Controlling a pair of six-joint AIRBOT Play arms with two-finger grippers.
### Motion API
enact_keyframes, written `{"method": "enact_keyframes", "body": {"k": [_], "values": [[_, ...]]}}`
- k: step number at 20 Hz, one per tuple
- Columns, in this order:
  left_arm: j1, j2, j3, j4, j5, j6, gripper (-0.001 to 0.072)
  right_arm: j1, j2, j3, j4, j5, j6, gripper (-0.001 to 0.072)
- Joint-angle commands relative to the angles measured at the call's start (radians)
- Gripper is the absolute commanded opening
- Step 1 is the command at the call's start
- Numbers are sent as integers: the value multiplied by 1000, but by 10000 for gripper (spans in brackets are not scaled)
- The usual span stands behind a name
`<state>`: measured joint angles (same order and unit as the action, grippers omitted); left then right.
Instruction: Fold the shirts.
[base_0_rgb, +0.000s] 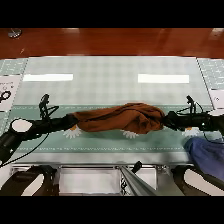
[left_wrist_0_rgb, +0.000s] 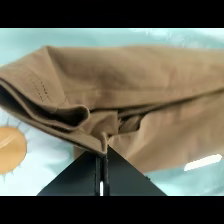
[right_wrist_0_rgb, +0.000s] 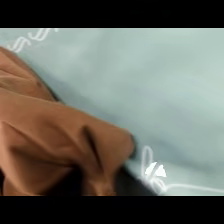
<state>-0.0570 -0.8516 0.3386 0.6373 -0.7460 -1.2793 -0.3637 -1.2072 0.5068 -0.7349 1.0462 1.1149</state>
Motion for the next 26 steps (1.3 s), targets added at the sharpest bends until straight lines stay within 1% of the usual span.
{"method": "enact_keyframes", "body": {"k": [1, 4, 6, 7, 9, 11, 13, 15, 17, 20, 21, 23, 24, 26], "values": [[1, 0, 12, -47, 51, 1, 19, 0, 0, -26, 84, -26, -60, 34], [2, 8, 86, -47, 23, 12, 18, -1, 24, 10, 166, 28, -168, 35], [7, 43, 198, -43, -14, 67, 18, -1, 94, 103, 158, 86, -180, 35], [21, 68, 275, -39, -29, 83, 18, -1, 146, 176, 151, 111, -170, 35], [72, 126, 456, -25, -42, 83, 18, -1, 255, 354, 150, 140, -98, 35], [134, 172, 668, -25, -40, 82, 18, -1, 354, 576, 150, 156, -22, 35], [171, 189, 887, -26, -41, 82, 18, -1, 408, 788, 150, 171, 35, 35], [172, 190, 1085, -25, -41, 83, 18, -1, 433, 970, 141, 183, 77, 35], [173, 191, 1241, -24, -41, 96, 18, -1, 439, 1134, 84, 186, 136, 35], [173, 197, 1392, -9, -55, 116, 18, -1, 439, 1304, -8, 189, 193, 34], [173, 204, 1418, 20, -77, 116, 18, -1, 439, 1347, -30, 189, 200, 34], [173, 219, 1440, 113, -176, 114, 18, -1, 439, 1417, -77, 187, 219, 34], [173, 226, 1439, 167, -245, 92, 18, -1, 439, 1444, -103, 185, 225, 34], [173, 229, 1439, 283, -391, -4, 18, -1, 439, 1476, -169, 165, 240, 34]]}}
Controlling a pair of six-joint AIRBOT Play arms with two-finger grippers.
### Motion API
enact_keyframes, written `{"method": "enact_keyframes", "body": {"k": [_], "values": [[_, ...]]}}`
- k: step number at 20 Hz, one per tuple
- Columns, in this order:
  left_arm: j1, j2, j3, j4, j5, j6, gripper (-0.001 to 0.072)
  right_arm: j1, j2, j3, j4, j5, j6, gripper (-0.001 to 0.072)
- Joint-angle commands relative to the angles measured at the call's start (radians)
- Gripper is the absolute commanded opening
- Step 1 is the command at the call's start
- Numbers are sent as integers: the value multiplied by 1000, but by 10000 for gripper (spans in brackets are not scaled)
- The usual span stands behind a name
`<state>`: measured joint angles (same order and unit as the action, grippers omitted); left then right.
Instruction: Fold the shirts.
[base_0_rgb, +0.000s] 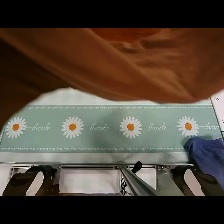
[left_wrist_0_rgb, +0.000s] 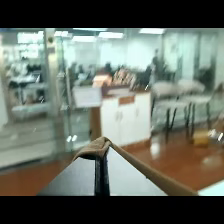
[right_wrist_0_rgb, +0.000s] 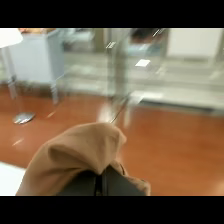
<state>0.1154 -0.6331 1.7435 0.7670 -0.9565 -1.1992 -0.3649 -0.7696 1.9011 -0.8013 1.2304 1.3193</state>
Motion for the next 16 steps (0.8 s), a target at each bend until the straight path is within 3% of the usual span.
{"method": "enact_keyframes", "body": {"k": [1, 5, 7, 9, 12, 16], "values": [[1, 10, 34, 203, -249, -124, 18, 0, 2, 86, -140, -31, 38, 34], [1, 6, -2, 291, -456, -278, 18, 0, -48, 86, -233, 42, 50, 34], [0, 7, -96, 275, -550, -341, 18, 0, -120, 86, -216, 171, 69, 34], [0, 19, -243, 261, -580, -351, 18, 0, -206, 74, -208, 306, 75, 34], [0, 35, -523, 261, -513, -348, 18, 1, -310, -19, -233, 280, 76, 34], [0, -10, -800, 209, -243, -306, 18, 2, -496, -99, -251, 182, 75, 34]]}}
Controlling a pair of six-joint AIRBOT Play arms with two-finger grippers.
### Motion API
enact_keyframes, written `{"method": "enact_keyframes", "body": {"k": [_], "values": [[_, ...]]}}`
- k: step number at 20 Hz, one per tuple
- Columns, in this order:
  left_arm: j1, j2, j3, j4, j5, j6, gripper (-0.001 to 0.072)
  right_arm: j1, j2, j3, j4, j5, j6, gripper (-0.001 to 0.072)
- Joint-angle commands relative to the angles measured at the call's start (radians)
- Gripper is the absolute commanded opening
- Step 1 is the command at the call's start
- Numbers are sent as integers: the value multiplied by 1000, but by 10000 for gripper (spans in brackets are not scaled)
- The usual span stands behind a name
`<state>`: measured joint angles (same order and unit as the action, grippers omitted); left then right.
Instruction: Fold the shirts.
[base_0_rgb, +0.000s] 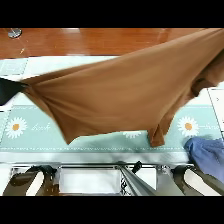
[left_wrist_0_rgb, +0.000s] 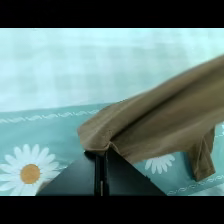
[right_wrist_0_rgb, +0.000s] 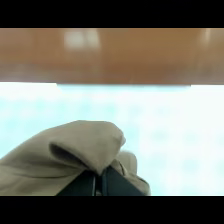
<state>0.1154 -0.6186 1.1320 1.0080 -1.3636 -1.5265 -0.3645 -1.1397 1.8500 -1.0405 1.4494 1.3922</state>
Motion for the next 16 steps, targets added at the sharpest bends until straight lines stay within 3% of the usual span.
{"method": "enact_keyframes", "body": {"k": [1, 5, 10, 12, 14, 16], "values": [[0, -58, -223, -45, 226, 33, 18, 16, -179, -48, -18, -61, 1, 35], [0, -254, -233, -51, 391, 105, 18, 141, -363, -48, -159, -217, 0, 34], [-13, -477, -233, -51, 516, 148, 19, 259, -517, -48, -182, -499, 27, 35], [-23, -570, -233, -52, 515, 156, 19, 285, -565, -48, -212, -489, 129, 35], [-49, -656, -233, -51, 497, 153, 19, 313, -613, -48, -315, -376, 229, 35], [-73, -720, -233, -52, 454, 153, 19, 344, -649, -48, -389, -268, 228, 35]]}}
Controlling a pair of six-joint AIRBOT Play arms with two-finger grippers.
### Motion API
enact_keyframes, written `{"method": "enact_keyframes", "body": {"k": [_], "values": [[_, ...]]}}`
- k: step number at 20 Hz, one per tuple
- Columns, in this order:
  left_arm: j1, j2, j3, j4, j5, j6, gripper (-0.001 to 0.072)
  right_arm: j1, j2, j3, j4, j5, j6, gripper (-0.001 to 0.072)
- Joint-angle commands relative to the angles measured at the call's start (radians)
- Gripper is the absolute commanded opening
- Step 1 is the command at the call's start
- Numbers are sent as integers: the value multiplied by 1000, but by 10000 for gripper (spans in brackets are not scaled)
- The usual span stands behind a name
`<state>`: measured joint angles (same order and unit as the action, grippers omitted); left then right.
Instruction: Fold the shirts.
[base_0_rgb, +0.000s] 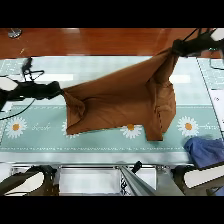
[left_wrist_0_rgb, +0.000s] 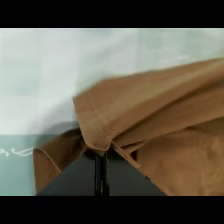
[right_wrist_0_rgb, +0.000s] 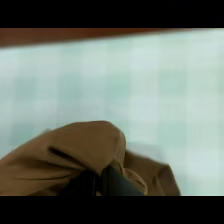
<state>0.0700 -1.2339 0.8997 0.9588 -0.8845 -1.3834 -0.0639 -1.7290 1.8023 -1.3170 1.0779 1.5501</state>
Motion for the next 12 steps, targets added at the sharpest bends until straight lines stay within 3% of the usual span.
{"method": "enact_keyframes", "body": {"k": [1, 2, 3, 4, 5, 8, 12], "values": [[-32, -119, -1, -4, -48, 9, 22, 54, -66, 0, -121, 133, 58, 42], [-29, -119, 1, -9, -66, 10, 84, 57, -64, 1, -119, 146, 42, 161], [-16, -114, 14, -8, -101, 10, 209, 56, -55, 8, -113, 168, 31, 293], [6, -110, 40, 2, -153, 10, 395, 51, -42, 22, -121, 198, 8, 397], [38, -106, 79, 35, -226, 10, 564, 43, -23, 40, -135, 242, -22, 455], [164, -75, 158, 162, -431, -17, 588, 1, 67, 52, -256, 390, -71, 461], [334, 72, 31, 171, -523, 37, 584, -122, 153, 1, -277, 602, -117, 477]]}}
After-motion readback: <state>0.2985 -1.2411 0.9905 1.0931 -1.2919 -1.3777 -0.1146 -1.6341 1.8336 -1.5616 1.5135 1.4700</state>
